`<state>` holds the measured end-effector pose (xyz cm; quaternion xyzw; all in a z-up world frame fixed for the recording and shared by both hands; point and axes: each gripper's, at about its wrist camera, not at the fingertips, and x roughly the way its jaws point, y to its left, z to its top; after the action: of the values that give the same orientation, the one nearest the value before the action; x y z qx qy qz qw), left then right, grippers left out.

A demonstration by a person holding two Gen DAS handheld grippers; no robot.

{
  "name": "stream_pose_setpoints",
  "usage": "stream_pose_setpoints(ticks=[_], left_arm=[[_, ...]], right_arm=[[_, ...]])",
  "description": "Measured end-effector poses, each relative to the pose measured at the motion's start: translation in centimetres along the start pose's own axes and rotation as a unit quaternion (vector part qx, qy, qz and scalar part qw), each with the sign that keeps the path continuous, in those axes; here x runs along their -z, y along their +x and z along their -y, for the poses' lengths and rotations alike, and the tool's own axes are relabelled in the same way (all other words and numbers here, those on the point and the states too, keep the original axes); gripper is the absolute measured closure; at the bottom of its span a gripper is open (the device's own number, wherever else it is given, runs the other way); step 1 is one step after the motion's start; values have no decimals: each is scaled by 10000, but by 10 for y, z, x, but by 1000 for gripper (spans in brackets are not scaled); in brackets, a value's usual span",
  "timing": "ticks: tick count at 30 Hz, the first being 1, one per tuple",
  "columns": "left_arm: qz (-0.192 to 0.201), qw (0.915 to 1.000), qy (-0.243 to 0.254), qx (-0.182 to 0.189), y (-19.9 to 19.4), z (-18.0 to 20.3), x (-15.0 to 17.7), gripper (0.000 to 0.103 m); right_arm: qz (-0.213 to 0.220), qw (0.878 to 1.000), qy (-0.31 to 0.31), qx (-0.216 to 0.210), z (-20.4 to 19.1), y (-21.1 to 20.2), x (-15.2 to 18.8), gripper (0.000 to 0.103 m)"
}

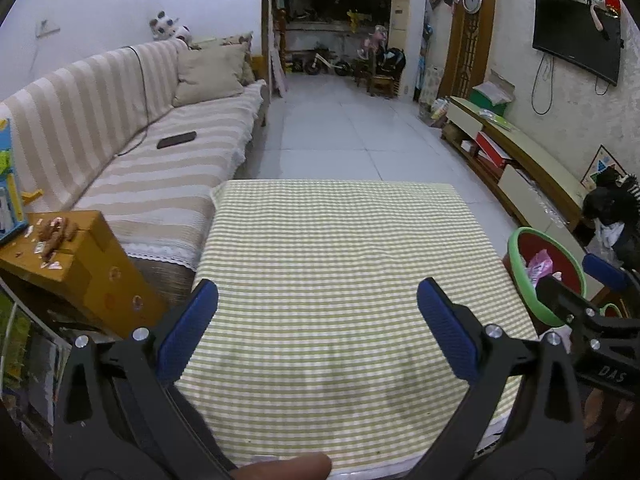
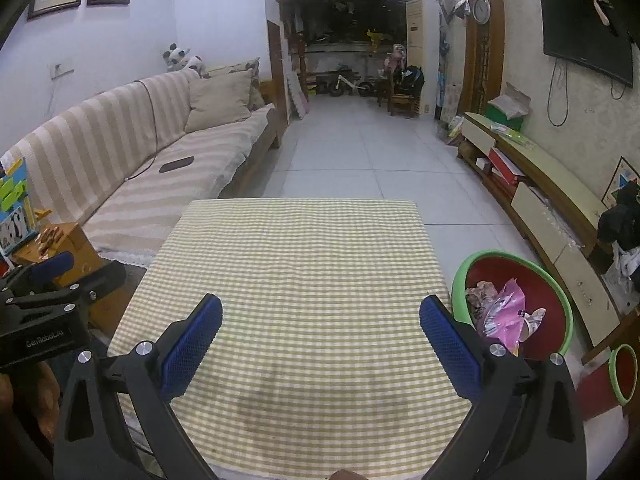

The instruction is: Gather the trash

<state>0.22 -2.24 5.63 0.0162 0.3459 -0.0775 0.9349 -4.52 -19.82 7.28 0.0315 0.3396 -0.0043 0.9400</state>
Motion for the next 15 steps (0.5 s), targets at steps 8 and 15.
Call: stream_pose_setpoints(ticks=[8, 15], left_arm=[[-19, 9999, -47, -109, -6, -3, 5, 6], [-100, 9999, -121, -53, -5, -5, 10, 6]], right_arm=[[-11, 10000, 45, 72, 1, -3, 4, 7], [-73, 9999, 103, 103, 2, 1, 7, 7]])
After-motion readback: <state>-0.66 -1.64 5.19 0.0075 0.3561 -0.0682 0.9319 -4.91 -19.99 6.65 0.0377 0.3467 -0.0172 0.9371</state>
